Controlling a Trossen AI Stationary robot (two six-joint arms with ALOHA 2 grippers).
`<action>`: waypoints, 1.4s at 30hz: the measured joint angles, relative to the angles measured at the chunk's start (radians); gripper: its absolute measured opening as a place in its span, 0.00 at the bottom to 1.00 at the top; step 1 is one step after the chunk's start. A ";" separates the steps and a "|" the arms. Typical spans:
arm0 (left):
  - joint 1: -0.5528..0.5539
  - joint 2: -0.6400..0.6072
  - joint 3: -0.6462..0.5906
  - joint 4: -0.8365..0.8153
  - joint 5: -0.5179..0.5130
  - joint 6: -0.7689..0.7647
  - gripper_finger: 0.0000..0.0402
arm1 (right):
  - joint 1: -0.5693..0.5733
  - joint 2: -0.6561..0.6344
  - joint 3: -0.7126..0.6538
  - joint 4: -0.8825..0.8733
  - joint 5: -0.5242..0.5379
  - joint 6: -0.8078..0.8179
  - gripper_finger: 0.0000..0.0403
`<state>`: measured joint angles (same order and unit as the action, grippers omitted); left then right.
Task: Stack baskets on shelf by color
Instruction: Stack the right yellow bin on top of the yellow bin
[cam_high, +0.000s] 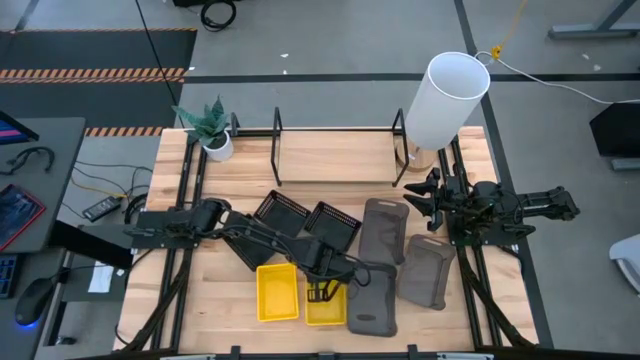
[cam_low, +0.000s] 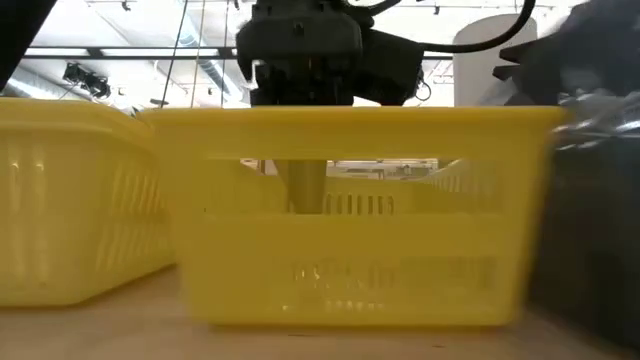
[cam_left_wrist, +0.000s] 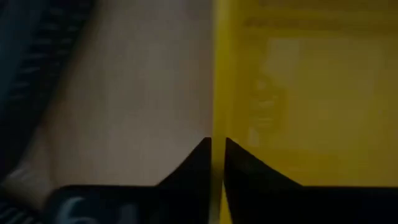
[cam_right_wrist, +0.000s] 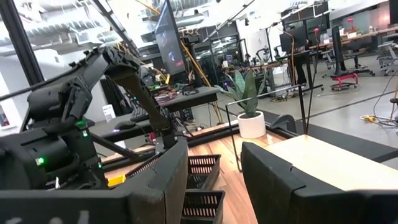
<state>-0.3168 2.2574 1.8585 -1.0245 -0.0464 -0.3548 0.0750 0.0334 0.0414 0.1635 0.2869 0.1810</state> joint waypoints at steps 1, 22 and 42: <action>0.000 -0.001 0.001 0.003 0.017 -0.001 0.04 | 0.000 0.000 0.000 0.001 -0.001 0.000 0.39; 0.030 -0.203 0.001 -0.146 0.186 -0.050 0.01 | 0.000 0.000 0.000 0.008 -0.001 0.000 0.39; -0.109 -0.254 0.001 -0.483 0.066 -0.134 0.01 | 0.000 0.000 0.000 0.016 -0.001 0.000 0.39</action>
<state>-0.4260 2.0034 1.8595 -1.5071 0.0200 -0.4892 0.0753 0.0334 0.0414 0.1799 0.2863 0.1810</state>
